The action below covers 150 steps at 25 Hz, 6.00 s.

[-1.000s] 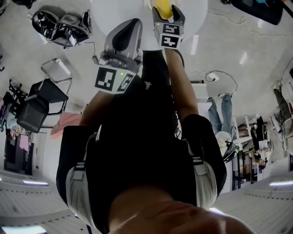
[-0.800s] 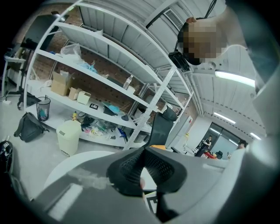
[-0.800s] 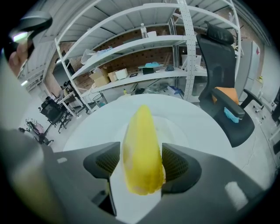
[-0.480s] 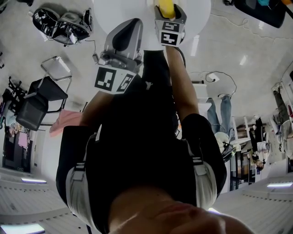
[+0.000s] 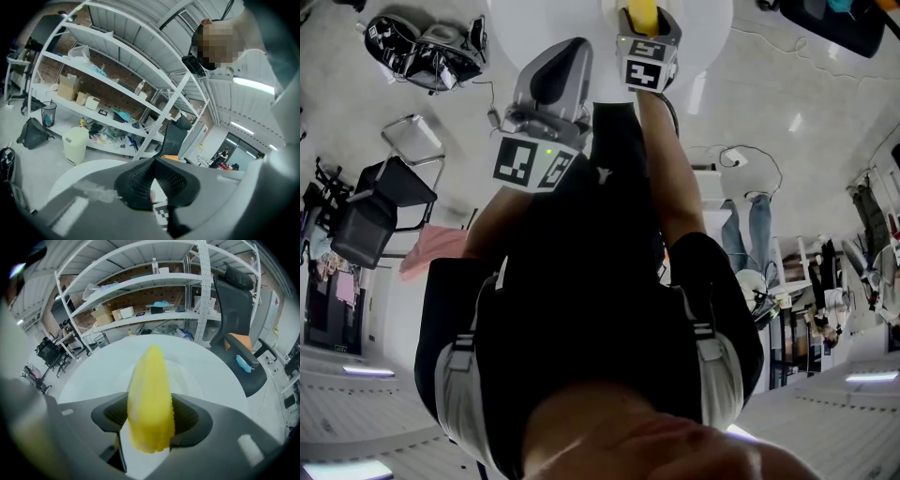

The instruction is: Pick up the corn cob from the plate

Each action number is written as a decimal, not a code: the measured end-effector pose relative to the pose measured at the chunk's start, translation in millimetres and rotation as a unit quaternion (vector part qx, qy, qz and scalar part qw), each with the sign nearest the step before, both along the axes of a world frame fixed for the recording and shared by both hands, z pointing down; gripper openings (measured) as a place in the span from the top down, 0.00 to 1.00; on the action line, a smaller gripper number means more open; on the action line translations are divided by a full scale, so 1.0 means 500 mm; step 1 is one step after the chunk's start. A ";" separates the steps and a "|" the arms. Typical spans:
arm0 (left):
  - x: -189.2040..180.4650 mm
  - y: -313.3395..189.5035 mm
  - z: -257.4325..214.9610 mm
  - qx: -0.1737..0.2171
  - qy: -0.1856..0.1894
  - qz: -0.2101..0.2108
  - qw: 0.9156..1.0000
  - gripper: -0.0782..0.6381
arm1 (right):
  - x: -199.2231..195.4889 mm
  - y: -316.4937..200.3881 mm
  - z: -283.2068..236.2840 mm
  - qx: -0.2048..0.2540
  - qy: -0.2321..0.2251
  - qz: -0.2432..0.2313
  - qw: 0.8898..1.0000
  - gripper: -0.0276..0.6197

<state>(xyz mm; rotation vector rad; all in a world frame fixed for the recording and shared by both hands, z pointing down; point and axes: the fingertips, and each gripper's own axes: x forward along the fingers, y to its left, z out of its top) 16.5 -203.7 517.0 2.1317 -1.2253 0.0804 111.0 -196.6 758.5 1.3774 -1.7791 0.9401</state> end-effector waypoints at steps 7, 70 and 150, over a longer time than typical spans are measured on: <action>-0.002 0.000 0.001 0.000 0.004 -0.001 1.000 0.88 | 0.000 0.000 0.001 -0.001 -0.001 -0.002 1.000 0.54; -0.065 0.093 -0.169 0.079 0.022 -0.022 0.996 0.88 | -0.020 0.070 -0.190 0.075 -0.009 0.008 0.997 0.55; -0.087 0.495 -0.476 0.223 0.057 0.055 0.972 0.88 | -0.039 0.571 -0.955 0.395 -0.048 0.047 0.916 0.55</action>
